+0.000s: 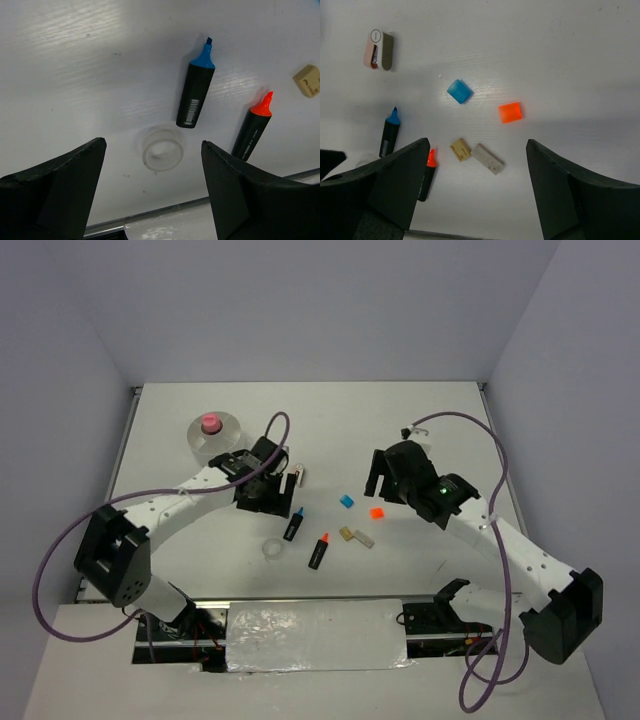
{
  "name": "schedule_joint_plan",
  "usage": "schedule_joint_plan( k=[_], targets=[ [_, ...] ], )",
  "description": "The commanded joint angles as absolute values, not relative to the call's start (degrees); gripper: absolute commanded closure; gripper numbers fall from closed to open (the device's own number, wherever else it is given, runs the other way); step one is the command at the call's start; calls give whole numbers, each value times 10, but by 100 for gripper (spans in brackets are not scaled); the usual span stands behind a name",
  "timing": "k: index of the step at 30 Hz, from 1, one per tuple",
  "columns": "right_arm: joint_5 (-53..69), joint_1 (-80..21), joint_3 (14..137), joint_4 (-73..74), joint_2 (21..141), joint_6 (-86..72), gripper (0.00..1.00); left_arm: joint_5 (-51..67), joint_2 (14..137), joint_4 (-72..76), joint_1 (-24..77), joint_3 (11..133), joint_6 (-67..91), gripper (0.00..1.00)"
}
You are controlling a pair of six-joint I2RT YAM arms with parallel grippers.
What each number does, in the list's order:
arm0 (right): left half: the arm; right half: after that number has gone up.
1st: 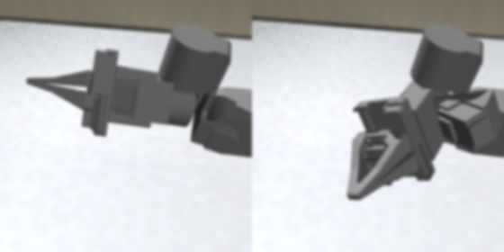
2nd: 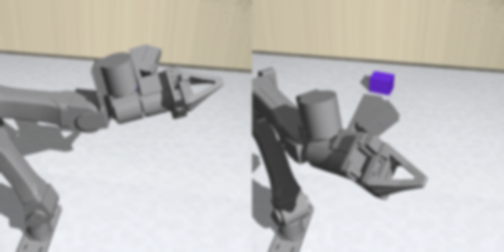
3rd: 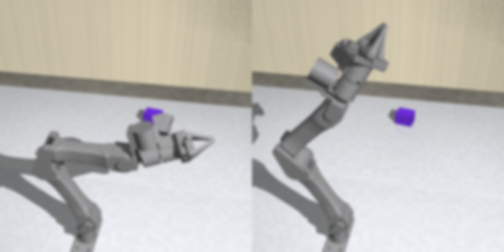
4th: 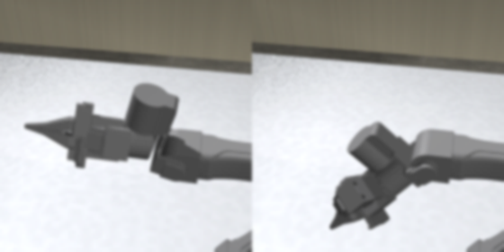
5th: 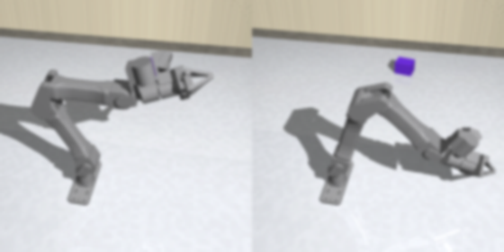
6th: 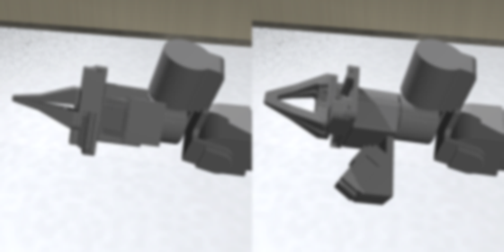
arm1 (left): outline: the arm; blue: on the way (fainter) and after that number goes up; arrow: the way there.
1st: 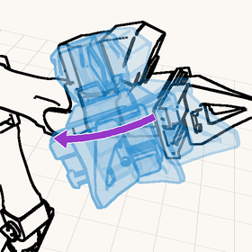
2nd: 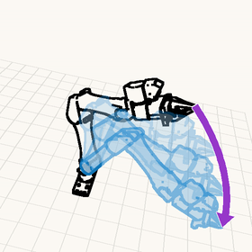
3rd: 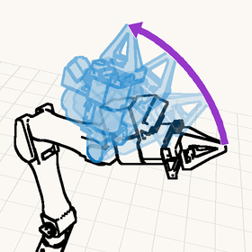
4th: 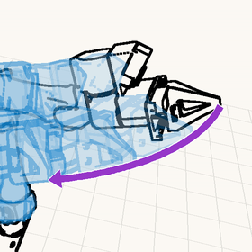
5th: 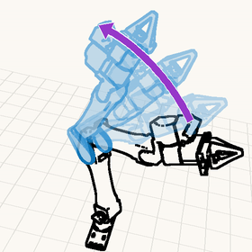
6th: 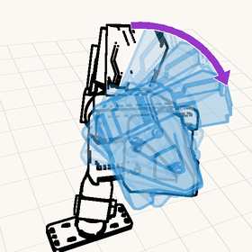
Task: Sort the stationery into containers
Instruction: Pick up the pen from the center of the board.
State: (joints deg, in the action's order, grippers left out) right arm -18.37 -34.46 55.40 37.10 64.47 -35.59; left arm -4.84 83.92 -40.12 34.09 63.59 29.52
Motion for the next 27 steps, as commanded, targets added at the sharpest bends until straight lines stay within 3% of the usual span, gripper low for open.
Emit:
schedule_joint_plan(
  k=[1,11,21,27],
  targets=[
    [-175,-341,540,377,596,-372,16,-47,872,-354,373,664,278,11],
    [-138,-343,474,378,528,-390,19,-24,924,-297,412,624,284,20],
    [-115,-343,484,366,524,-373,19,-73,983,-243,439,601,296,38],
    [-114,-343,483,364,516,-371,19,-91,997,-230,443,584,306,40]
  ],
)
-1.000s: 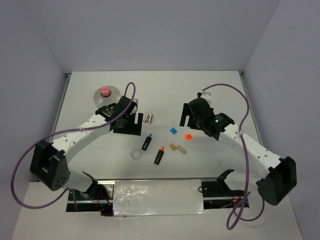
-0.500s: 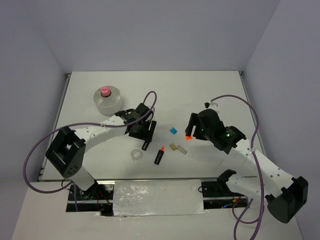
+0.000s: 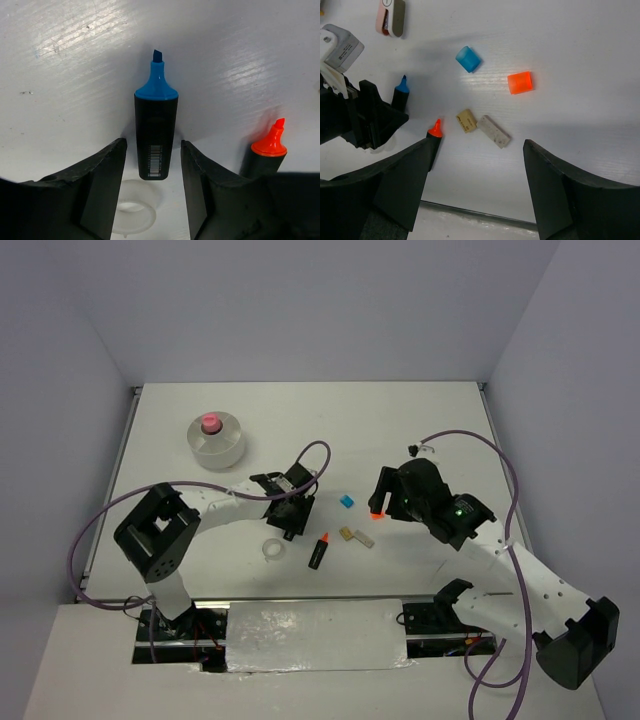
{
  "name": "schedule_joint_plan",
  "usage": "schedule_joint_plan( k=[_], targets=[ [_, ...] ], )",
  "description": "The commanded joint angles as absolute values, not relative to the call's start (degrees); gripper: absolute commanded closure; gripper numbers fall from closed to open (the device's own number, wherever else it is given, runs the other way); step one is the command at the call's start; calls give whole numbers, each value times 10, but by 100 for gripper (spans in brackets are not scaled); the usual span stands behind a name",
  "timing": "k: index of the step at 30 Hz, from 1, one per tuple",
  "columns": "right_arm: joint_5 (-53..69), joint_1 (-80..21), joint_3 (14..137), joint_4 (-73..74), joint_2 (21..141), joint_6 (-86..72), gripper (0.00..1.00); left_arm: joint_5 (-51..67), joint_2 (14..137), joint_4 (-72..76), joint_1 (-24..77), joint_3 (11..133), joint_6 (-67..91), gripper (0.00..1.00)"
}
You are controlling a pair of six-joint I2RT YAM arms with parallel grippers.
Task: Sort the stationery into containers
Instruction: Pick up the pen from the center of the board.
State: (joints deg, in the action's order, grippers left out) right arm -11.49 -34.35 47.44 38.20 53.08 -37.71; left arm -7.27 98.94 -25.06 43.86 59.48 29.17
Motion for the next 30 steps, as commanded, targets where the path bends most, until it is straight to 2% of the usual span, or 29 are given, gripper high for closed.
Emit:
schedule_joint_plan(
  k=[1,4,10,12,13,14,16,21,23,26,27,29,30],
  targets=[
    [-113,-343,483,363,514,-371,19,-93,998,-225,443,583,307,40],
    [-111,-343,482,360,512,-369,20,-91,1010,-220,443,580,306,44],
    [-110,-343,484,355,512,-369,20,-79,1018,-213,446,565,315,76],
    [-105,-342,483,348,513,-370,19,-76,1006,-214,448,558,316,84],
    [-103,-342,483,344,519,-369,17,-77,1001,-220,448,557,316,91],
    [-96,-341,484,336,523,-368,14,-79,989,-226,448,562,316,95],
    [-94,-342,492,330,537,-360,0,-83,970,-239,448,574,312,100],
    [-81,-333,542,329,647,-295,2,-129,857,-289,449,641,318,100],
    [-63,-331,562,313,694,-241,6,-155,805,-300,448,660,326,100],
    [-11,-319,595,303,765,-190,20,-158,740,-294,449,661,324,100],
    [-15,-310,626,319,786,-213,26,-159,726,-294,448,661,323,100],
    [-27,-308,654,359,838,-261,28,-183,684,-301,447,660,324,100],
    [-49,-309,667,367,847,-338,22,-186,672,-306,447,658,322,100]
  ],
)
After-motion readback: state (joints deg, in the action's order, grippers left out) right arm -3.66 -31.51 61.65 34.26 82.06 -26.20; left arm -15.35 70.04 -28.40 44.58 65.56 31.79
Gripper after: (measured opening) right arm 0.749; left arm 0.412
